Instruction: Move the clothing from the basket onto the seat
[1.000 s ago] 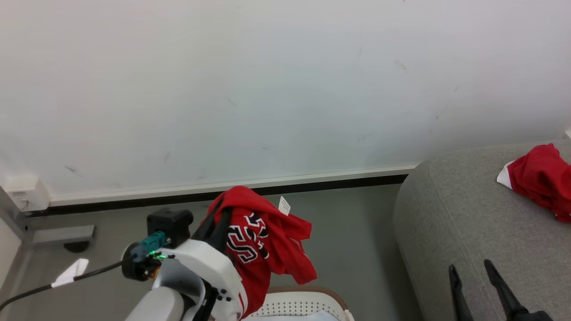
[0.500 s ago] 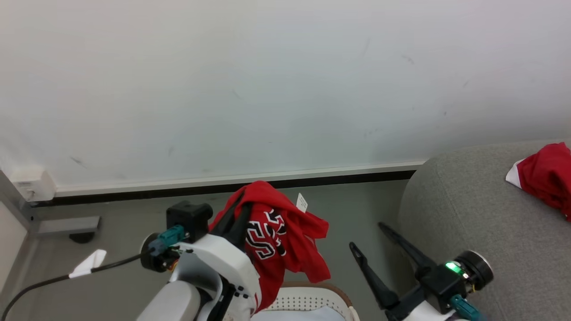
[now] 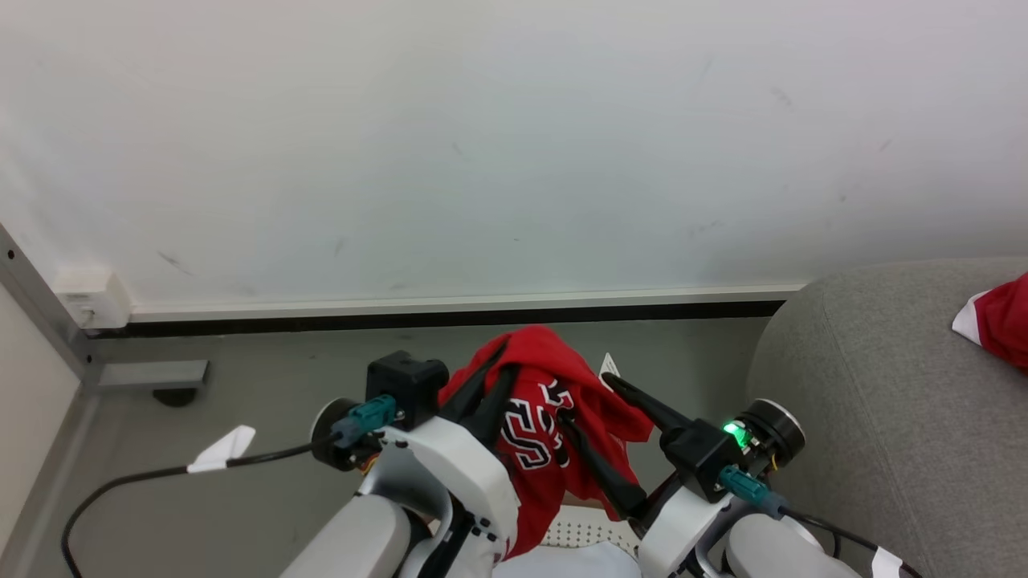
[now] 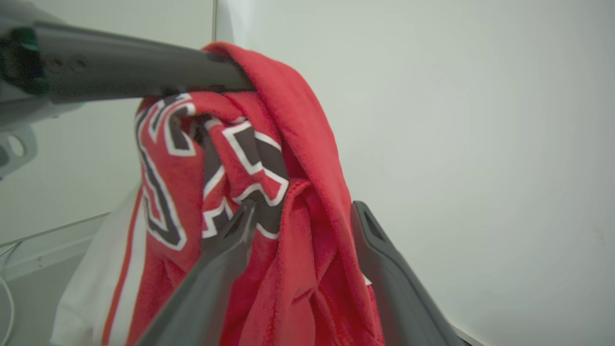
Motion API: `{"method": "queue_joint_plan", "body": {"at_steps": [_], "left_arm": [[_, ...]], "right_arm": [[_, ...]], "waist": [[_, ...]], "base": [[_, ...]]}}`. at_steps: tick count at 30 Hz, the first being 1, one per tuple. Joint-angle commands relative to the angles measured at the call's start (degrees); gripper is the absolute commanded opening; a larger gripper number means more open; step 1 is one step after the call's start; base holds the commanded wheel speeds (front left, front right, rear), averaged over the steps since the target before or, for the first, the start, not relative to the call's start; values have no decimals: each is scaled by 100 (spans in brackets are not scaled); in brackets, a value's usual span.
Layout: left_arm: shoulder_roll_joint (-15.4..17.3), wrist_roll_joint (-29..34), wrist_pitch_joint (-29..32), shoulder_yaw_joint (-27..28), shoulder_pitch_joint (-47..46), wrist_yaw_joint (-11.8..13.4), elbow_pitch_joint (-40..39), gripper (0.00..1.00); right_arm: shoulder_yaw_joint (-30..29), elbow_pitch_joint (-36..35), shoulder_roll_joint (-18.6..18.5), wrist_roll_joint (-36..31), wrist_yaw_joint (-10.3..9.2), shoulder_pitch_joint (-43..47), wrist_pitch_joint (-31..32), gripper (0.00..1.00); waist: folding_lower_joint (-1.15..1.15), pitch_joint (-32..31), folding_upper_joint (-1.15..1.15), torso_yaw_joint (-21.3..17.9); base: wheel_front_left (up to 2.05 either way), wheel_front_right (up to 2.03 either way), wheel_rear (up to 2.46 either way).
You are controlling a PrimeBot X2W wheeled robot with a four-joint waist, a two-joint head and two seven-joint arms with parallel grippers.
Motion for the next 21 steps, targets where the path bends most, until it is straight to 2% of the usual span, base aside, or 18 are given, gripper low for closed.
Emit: {"method": "queue_joint_plan", "body": {"at_steps": [1, 5, 10, 11, 12, 13, 16, 21], "left_arm": [[-41, 30, 19, -36, -65, -23, 2, 0], [-107, 7, 57, -152, -127, -87, 5, 0], [-191, -68, 105, -265, -163, -162, 40, 0], [-201, -81, 106, -281, -171, -176, 51, 0], [-210, -93, 113, -292, -180, -187, 56, 0], [-224, -113, 113, -302, -185, -189, 61, 0], [-231, -147, 111, -299, -194, -183, 70, 0], [-158, -152, 69, -261, -146, -128, 95, 0]], "right_arm": [[-34, 167, 25, -37, -15, -160, -9, 100], [6, 760, 128, -16, -15, -338, -9, 100], [797, 1539, 226, 822, -15, -569, 89, 100], [963, 1603, 231, 964, -15, -654, 66, 94], [1015, 1670, 229, 1138, -15, -734, 52, 45], [1062, 1686, 226, 1308, -15, -766, 24, 0], [1178, 1622, 233, 1704, -15, -852, -8, 0], [1069, 1391, 173, 1950, -15, -943, -14, 0]], "waist": [[0, 12, 0, 33], [0, 8, 0, 109], [0, -11, 0, 184], [0, -17, 0, 196], [0, -22, 0, 207], [0, -25, 0, 218], [0, -37, 0, 243], [0, -33, 0, 233]], "base": [[0, 0, 0], [0, 0, 0], [0, 0, 0], [0, 0, 0], [0, 0, 0], [0, 0, 0], [0, 0, 0], [0, 0, 0]]}}
